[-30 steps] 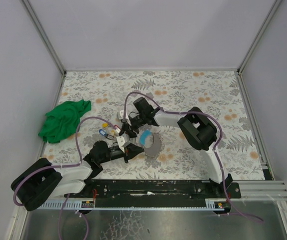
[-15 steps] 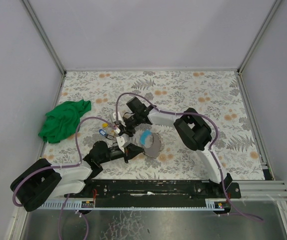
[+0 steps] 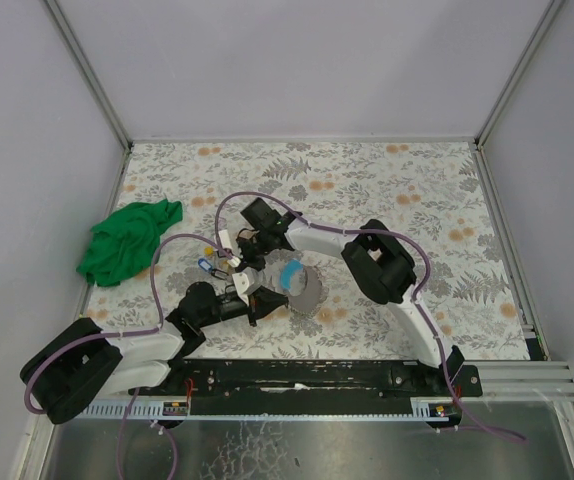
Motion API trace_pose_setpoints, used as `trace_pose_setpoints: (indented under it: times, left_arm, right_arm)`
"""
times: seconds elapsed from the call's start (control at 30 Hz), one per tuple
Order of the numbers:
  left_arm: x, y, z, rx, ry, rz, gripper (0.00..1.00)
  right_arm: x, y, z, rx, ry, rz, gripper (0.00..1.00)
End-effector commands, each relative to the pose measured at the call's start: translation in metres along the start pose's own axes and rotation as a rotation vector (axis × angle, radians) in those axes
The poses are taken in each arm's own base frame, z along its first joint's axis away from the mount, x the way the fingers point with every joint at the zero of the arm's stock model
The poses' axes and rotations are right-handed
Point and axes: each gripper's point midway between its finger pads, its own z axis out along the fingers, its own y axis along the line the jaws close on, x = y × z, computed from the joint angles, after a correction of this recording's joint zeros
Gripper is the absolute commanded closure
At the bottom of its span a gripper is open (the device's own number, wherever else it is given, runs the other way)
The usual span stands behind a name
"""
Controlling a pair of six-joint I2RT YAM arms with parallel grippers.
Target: Put the keys on the keyring
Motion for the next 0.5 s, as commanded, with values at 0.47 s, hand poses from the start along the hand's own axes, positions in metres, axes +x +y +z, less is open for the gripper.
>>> trace_pose_setpoints:
  times: [0.47]
  left_arm:
    - [-0.017,0.005,0.001,-0.032,-0.058,0.044,1.00]
  right_arm:
    - [0.103,-0.053,-0.117,0.540,0.264,0.561,0.91]
